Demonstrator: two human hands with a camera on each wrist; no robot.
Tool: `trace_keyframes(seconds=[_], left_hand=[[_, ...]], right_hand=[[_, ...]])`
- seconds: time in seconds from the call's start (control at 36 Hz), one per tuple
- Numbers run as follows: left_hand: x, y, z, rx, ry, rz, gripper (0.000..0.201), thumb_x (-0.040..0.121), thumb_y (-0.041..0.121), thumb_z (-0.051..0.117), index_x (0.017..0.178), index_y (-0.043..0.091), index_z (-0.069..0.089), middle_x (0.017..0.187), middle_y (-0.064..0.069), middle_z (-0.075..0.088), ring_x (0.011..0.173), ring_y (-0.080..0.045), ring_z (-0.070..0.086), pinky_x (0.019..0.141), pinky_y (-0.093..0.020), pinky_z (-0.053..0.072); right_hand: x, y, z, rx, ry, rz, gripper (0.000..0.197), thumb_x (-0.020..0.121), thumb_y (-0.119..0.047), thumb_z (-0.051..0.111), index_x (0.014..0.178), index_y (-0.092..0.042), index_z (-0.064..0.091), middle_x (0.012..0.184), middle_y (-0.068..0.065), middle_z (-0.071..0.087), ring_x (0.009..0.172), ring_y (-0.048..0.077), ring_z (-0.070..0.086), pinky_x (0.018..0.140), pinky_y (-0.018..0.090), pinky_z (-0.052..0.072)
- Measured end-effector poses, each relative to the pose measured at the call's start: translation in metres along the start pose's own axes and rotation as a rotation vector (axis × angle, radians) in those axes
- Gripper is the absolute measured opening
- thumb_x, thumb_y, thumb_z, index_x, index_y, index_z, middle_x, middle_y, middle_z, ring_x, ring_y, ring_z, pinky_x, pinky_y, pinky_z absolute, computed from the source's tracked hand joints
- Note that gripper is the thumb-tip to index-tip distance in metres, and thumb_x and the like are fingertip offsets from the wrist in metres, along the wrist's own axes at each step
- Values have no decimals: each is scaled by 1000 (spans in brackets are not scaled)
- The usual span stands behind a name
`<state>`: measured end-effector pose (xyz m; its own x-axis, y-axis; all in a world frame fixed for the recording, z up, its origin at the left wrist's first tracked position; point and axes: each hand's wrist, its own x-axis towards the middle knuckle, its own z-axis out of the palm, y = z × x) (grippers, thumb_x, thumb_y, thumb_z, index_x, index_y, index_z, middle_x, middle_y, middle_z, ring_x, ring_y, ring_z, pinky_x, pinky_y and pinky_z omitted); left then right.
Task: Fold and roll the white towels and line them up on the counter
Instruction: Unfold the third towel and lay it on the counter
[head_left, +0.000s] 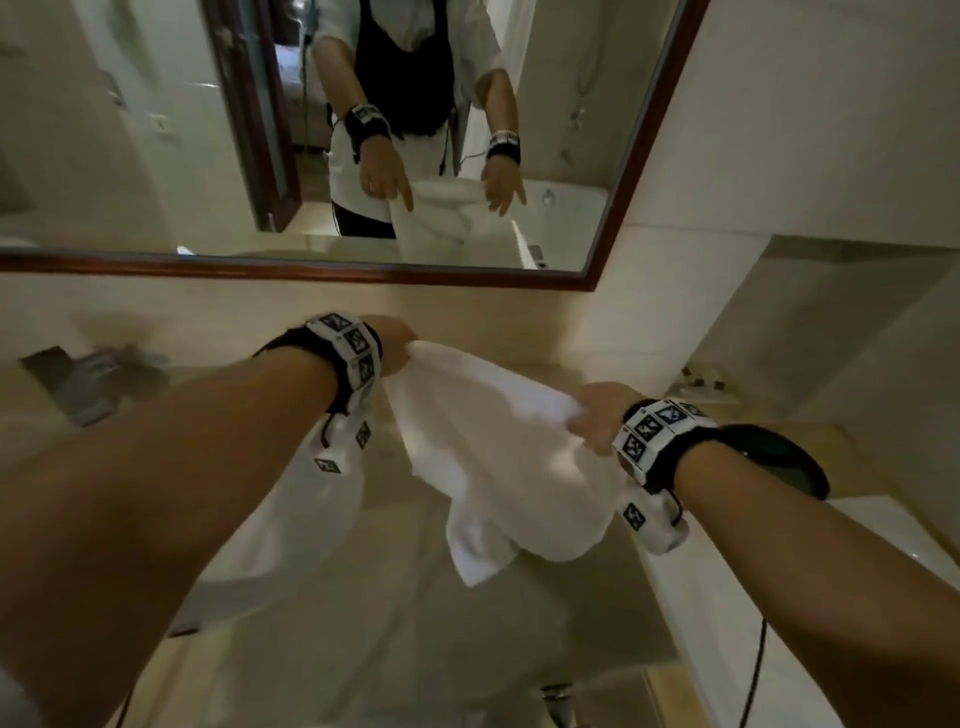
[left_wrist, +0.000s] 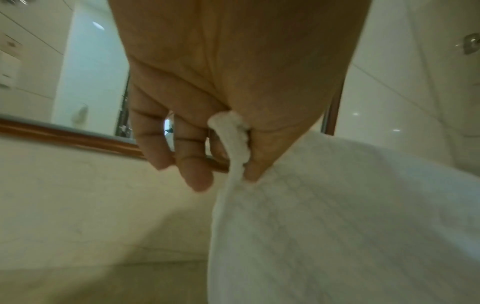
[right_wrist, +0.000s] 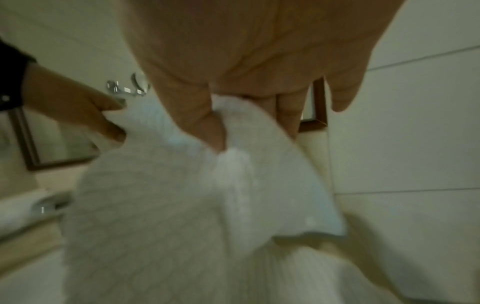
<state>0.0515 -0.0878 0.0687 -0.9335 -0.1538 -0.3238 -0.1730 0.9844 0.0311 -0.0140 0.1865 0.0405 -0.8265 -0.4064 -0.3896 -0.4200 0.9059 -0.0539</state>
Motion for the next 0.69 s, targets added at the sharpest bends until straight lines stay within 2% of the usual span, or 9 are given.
trace_keyframes(seconds=[0.08,0.11,0.19,0.31,0.36,0.42,0.5,0.58,0.69], left_hand=[[-2,-20,-18,-17,147,-85,37,101,19,39,134,10,52,138,-11,52,125,-29,49,103,-36,37],[-3,-25,-27,-25,210,-105,37,101,16,38,135,9,50,137,-11,51,124,-30,50,102,-36,39],[-11,-32,-61,-65,439,-120,38,99,11,37,134,14,49,133,-10,53,117,-33,53,94,-38,44],[-18,-36,-93,-198,650,-99,43,93,5,39,130,20,53,130,-10,57,116,-33,54,92,-40,45],[-19,-37,-98,-215,641,-108,41,93,6,41,130,17,54,131,-13,56,119,-34,52,96,-40,43],[-16,-39,-93,-192,558,-138,40,94,7,42,133,12,52,134,-16,53,122,-35,50,100,-42,41],[-10,-45,-74,-130,443,-200,33,97,13,41,126,8,56,126,-15,58,114,-35,55,94,-43,45],[-4,-54,-56,-112,356,-261,31,98,17,41,123,8,57,125,-15,58,114,-34,55,94,-39,44],[3,-62,-32,-130,313,-300,27,94,18,46,115,12,60,120,-12,61,108,-31,58,91,-37,47]], right_hand=[[-7,-16,-33,96,244,-70,43,97,-27,43,136,-11,41,133,16,52,118,31,51,95,32,40],[-10,-18,-47,132,344,-77,43,98,-27,41,138,-11,39,131,19,53,117,33,52,94,33,41],[-13,-22,-85,221,613,-106,37,99,-28,40,130,-9,38,110,23,61,98,38,60,72,32,40],[-26,-22,-125,360,807,-135,37,95,-36,50,119,-8,44,99,17,60,90,32,59,70,32,43],[-30,-21,-131,338,739,-102,44,87,-43,62,114,-9,51,95,7,55,90,26,56,75,32,44],[-27,-17,-127,139,518,-10,53,78,-48,71,114,-11,58,105,7,60,94,25,54,80,31,43],[-16,0,-105,-29,198,147,55,76,-41,75,118,-7,61,111,8,63,99,25,57,80,28,44],[-11,15,-77,51,117,165,40,87,-36,63,115,-7,65,101,7,63,91,21,56,77,27,41],[-10,18,-47,117,119,128,40,99,-34,40,129,-10,53,133,12,54,121,28,50,100,30,36]])
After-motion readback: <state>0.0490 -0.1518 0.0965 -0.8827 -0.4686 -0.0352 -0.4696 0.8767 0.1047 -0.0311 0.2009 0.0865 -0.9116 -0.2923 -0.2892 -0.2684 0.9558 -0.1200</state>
